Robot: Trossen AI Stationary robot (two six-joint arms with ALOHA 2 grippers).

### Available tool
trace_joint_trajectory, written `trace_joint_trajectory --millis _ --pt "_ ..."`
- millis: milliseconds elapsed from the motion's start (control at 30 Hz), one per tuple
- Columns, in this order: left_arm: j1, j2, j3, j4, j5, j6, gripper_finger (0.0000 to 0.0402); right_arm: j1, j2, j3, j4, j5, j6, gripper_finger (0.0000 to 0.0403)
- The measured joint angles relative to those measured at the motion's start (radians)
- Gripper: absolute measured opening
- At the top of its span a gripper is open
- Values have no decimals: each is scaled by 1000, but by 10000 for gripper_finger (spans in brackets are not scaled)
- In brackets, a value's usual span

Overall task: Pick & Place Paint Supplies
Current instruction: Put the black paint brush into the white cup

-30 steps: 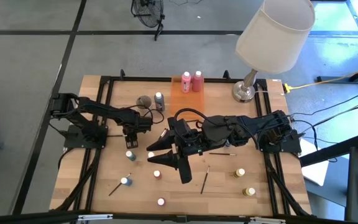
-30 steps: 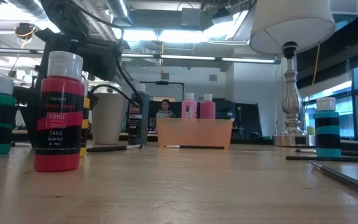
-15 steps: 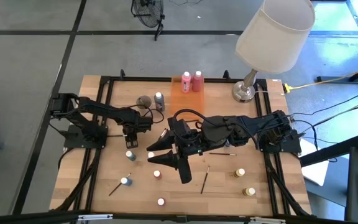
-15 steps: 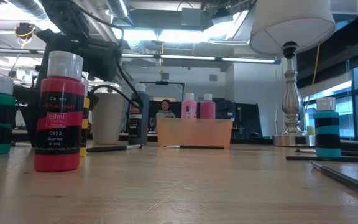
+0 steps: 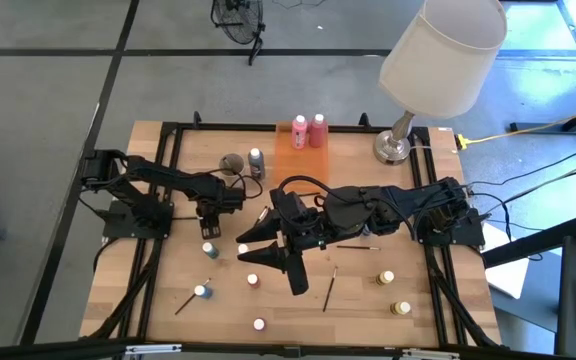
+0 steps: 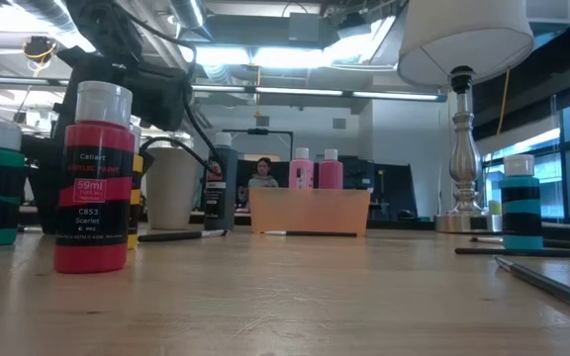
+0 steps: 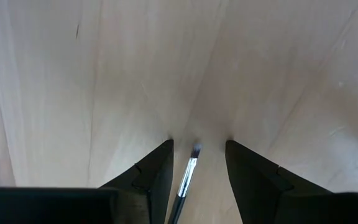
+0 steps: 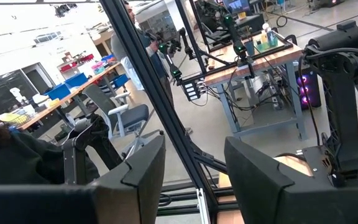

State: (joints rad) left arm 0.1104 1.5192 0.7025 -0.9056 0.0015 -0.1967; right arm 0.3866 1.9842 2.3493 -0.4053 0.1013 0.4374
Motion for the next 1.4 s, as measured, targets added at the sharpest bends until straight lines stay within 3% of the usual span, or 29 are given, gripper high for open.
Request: trace_joint_trajectory --millis 1000,1400 --pt "4 37 -5 4 -2 0 142 0 0 0 -2 -2 1 171" --pt "4 45 -4 6 5 0 66 0 0 0 -6 -2 2 171"
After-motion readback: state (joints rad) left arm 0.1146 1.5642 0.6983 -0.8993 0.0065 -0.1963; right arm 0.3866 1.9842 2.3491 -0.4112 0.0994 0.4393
